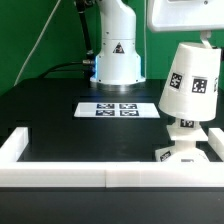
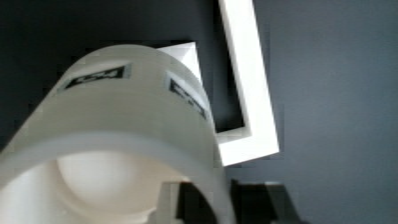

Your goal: Assemble lamp

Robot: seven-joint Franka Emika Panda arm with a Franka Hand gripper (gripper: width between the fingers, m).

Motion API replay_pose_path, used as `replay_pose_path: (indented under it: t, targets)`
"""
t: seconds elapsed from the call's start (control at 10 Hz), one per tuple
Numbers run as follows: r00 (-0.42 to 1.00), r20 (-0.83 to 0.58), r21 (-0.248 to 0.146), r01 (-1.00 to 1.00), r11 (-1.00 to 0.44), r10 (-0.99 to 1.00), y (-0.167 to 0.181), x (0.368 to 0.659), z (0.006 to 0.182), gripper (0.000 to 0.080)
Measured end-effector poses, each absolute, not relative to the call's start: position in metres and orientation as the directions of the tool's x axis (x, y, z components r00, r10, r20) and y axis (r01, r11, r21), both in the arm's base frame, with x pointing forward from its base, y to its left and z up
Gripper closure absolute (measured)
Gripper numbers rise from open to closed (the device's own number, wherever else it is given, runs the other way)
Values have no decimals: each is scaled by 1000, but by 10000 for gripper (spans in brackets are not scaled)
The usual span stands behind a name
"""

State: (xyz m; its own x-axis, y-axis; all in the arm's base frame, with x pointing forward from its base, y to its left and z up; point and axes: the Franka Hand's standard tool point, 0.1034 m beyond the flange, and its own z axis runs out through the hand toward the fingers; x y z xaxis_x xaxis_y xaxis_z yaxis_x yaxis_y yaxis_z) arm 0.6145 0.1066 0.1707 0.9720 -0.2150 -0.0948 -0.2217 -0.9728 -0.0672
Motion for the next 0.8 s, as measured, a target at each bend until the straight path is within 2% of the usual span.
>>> replay_pose_path:
  t: [0.7,0.8]
  targets:
    - [971,-101,-60,-225,-973,-218,102,613,158,755]
    - [970,-102,-60,-225,-972,-219,102,612,158,661]
